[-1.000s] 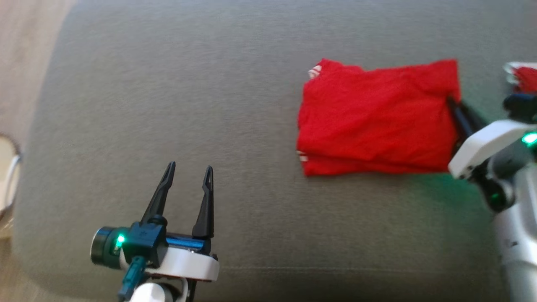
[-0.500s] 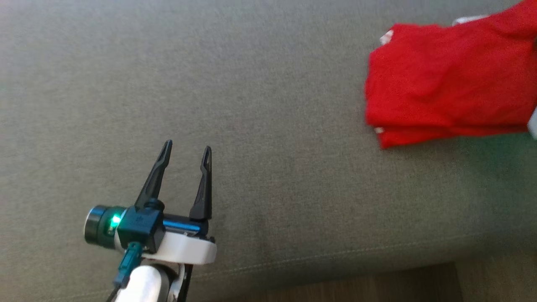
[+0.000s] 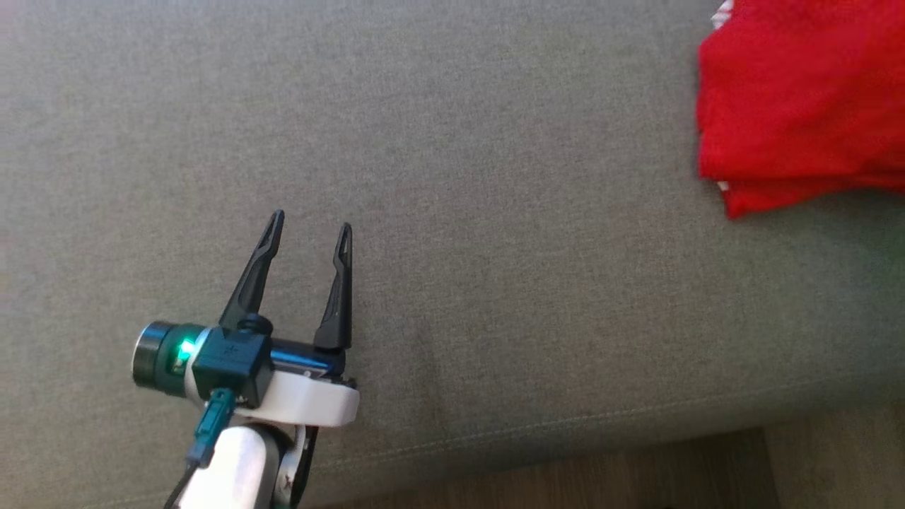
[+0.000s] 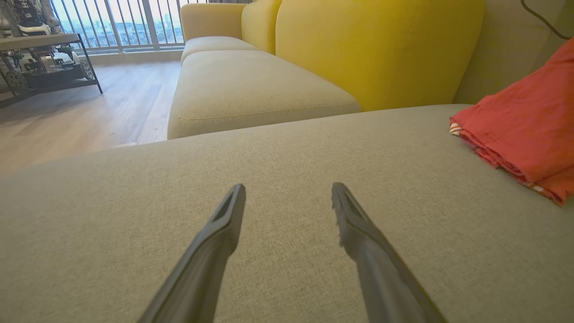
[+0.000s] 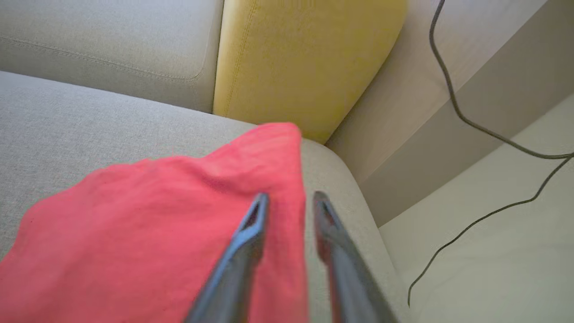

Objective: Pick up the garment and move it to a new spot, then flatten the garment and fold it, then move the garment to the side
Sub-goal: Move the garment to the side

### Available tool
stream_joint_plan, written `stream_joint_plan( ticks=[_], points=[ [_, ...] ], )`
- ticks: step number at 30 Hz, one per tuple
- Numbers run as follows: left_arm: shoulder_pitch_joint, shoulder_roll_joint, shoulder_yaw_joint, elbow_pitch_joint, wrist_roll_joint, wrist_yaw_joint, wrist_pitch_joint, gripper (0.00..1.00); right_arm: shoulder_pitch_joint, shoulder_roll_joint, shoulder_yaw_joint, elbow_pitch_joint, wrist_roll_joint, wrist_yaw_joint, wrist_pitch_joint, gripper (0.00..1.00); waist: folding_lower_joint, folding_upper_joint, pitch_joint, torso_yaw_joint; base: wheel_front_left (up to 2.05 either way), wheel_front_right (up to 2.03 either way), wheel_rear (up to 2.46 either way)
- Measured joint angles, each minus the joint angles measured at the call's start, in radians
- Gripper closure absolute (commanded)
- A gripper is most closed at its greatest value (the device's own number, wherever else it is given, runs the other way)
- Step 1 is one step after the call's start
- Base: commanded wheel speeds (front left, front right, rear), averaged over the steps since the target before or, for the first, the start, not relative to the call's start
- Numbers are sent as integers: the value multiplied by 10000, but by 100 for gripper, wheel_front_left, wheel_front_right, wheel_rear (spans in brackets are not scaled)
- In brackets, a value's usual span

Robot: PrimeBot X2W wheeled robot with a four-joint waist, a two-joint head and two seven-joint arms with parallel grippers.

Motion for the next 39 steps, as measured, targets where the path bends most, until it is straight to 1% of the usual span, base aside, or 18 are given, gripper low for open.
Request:
stream_joint_plan(
  ticks=[3,5,7,10,12,14,16,20,21,22,24,26,28,32,36,38,39],
  points=[
    [7,-10,6,73,-15,94,-2,0,24,366,-134,46,-888,0,-859,0,-2,0,-276,34,0,0,0],
    [43,-15,38,161,-132,102,-2,0,103,796,-105,-77,-1379,0,-1555,0,-2,0,-518,56,0,0,0],
    [151,-50,100,180,-324,102,-2,0,351,1467,-92,-215,-1586,0,-2209,0,-2,0,-801,75,0,0,0],
    [488,-88,159,182,-510,180,-2,0,1139,2418,173,-163,-1774,0,-3030,0,-3,0,-1291,119,0,0,0],
    [742,-140,236,196,-721,211,-2,0,1751,2909,389,59,-1768,0,-3544,0,-3,0,-1635,165,0,0,0],
    [978,-167,305,251,-930,276,-2,0,2306,3231,596,359,-1743,0,-4071,0,-3,0,-2004,226,0,0,0],
    [1186,-178,372,324,-1164,282,-2,0,2703,3379,861,650,-1563,0,-4573,0,-4,0,-2347,297,0,0,0],
    [1550,-207,731,249,-1386,635,-2,0,3208,3475,1453,941,-993,0,-5101,0,-4,0,-2969,449,0,0,0],
    [1550,-207,731,249,-1386,635,-2,0,3208,3475,1453,941,-993,0,-5101,0,-4,0,-2969,449,0,0,0],
    [1613,-207,784,228,-1402,679,-2,0,3320,3471,1662,934,-591,0,-5204,0,-4,0,-3105,491,0,0,0],
    [1710,-209,819,213,-1404,715,-2,0,3559,3480,1985,867,92,0,-5325,0,-3,0,-3352,579,0,0,0],
    [1830,-209,848,151,-1404,723,-2,0,3872,3492,2253,627,420,0,-5379,0,-4,0,-3582,657,0,0,0],
    [2021,-211,851,105,-1402,811,-2,0,4278,3507,2291,211,694,0,-5382,0,-4,0,-3810,725,0,0,0],
    [2449,-211,892,81,-1398,807,-2,0,5223,3507,2326,-458,800,0,-5390,0,-4,0,-4154,856,0,0,0],
    [2620,-211,945,105,-1277,784,-2,0,6047,3524,2615,-640,800,0,-5390,0,-4,0,-4379,897,0,0,0],
    [2688,-209,947,180,-1206,773,-2,0,6305,3549,2587,-734,913,0,-5390,0,-3,1,-4460,874,0,0,0],
    [2712,-209,953,219,-1156,696,-2,0,6399,3549,2571,-771,980,0,-5390,0,-4,0,-4496,859,0,0,0]
  ],
)
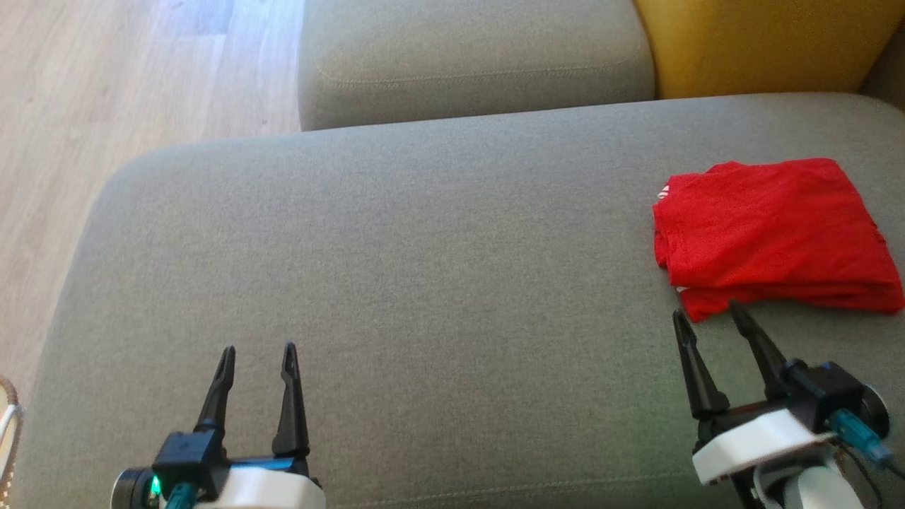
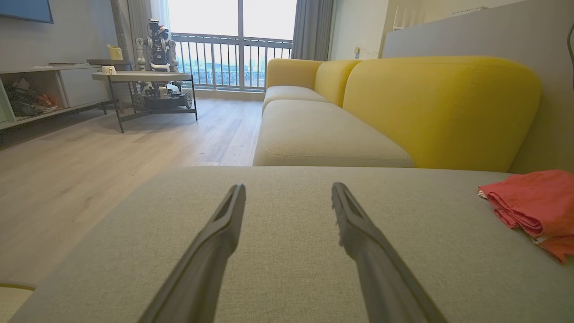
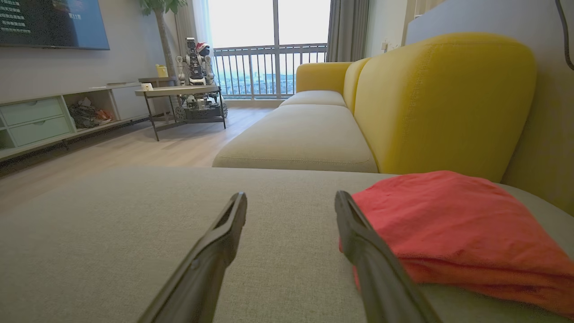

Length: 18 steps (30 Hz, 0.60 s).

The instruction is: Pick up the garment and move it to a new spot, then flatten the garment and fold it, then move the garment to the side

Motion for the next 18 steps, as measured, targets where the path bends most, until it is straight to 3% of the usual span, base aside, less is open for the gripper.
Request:
stream_joint_plan(
  ticks=[18],
  points=[
    [198,2,52,387,174,-529,0,0,600,2,-2,-192,290,0,0,0,1,0,-206,-203,0,0,0]
  ],
)
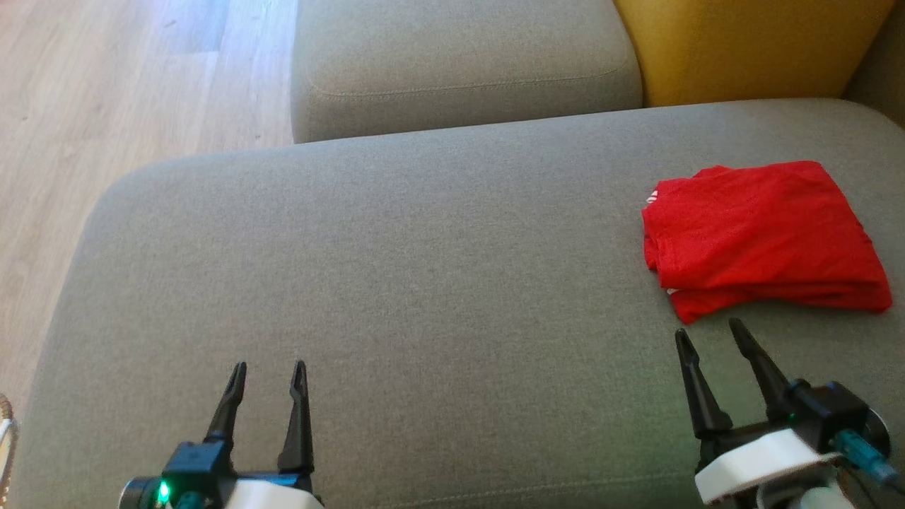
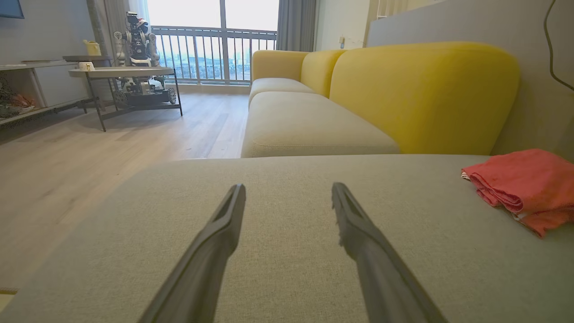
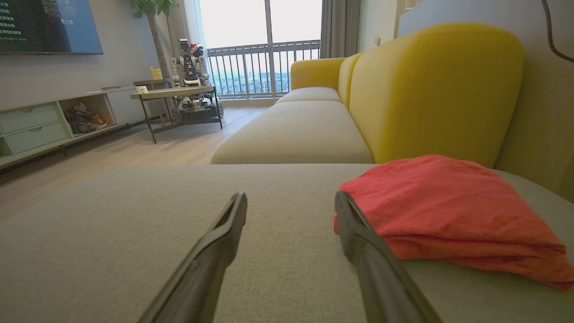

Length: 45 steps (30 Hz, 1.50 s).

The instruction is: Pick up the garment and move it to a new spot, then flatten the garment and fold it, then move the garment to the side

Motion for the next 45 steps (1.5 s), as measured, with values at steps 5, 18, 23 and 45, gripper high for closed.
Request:
stream_joint_plan(
  ticks=[5,18,23,45],
  points=[
    [248,-8,-100,838,-2,4,33,100,278,42,19,846,-4,0,19,100,0,0,4,-1,0,0,0],
    [351,4,-52,1131,-1402,-173,255,100,534,65,2,1104,1283,0,339,100,0,0,76,5,0,0,0],
    [271,12,0,1237,-2029,-245,370,100,453,65,-25,1106,1894,0,514,100,1,0,106,8,0,0,0],
    [-311,50,366,1544,-4777,-621,871,100,79,65,-173,1118,4544,0,1133,100,2,0,236,20,0,0,0]
  ],
)
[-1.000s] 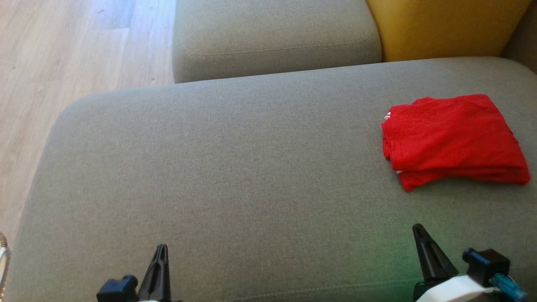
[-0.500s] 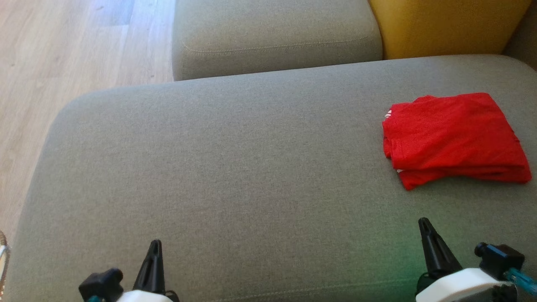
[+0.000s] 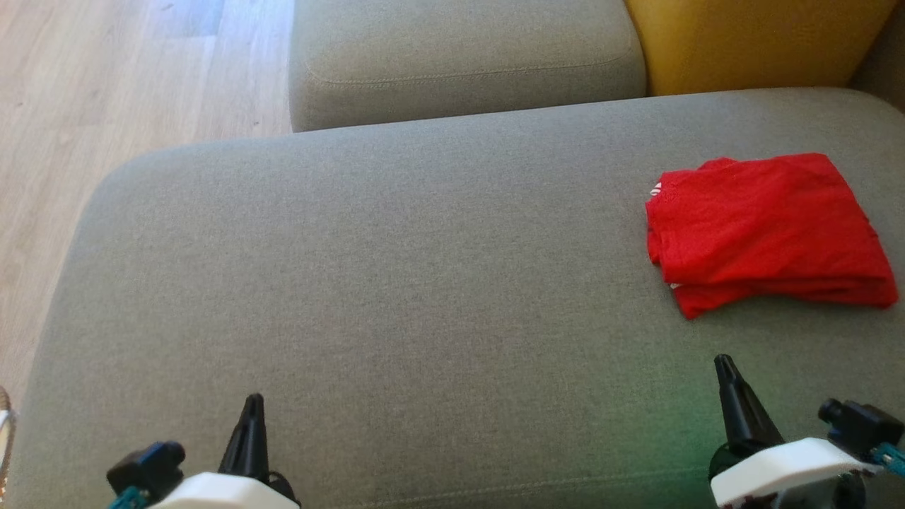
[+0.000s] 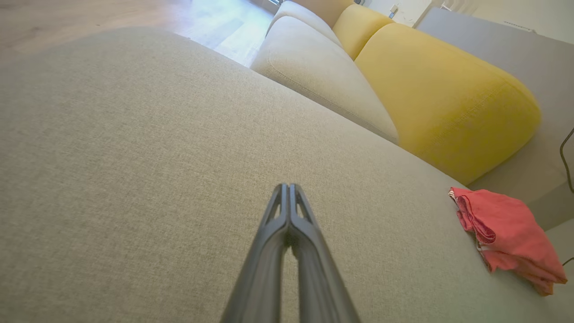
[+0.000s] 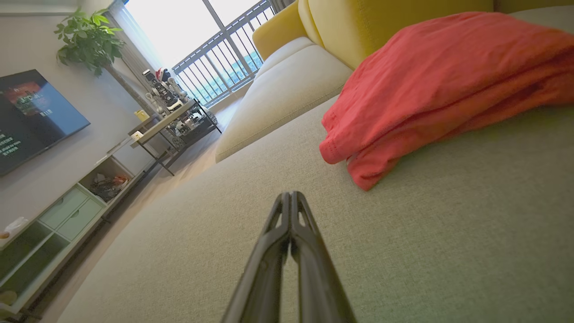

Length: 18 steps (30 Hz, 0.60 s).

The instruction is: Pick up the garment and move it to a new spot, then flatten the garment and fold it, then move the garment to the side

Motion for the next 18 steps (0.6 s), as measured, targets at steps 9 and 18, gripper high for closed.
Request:
stream_joint_plan(
  ticks=[9,18],
  points=[
    [-192,15,188,81,-978,-171,207,100,-86,2,-79,21,984,0,221,100,0,0,48,3,0,0,0],
    [-394,21,343,188,-2059,-318,435,100,-198,2,-140,56,2067,0,441,100,0,0,102,8,0,0,0]
  ],
)
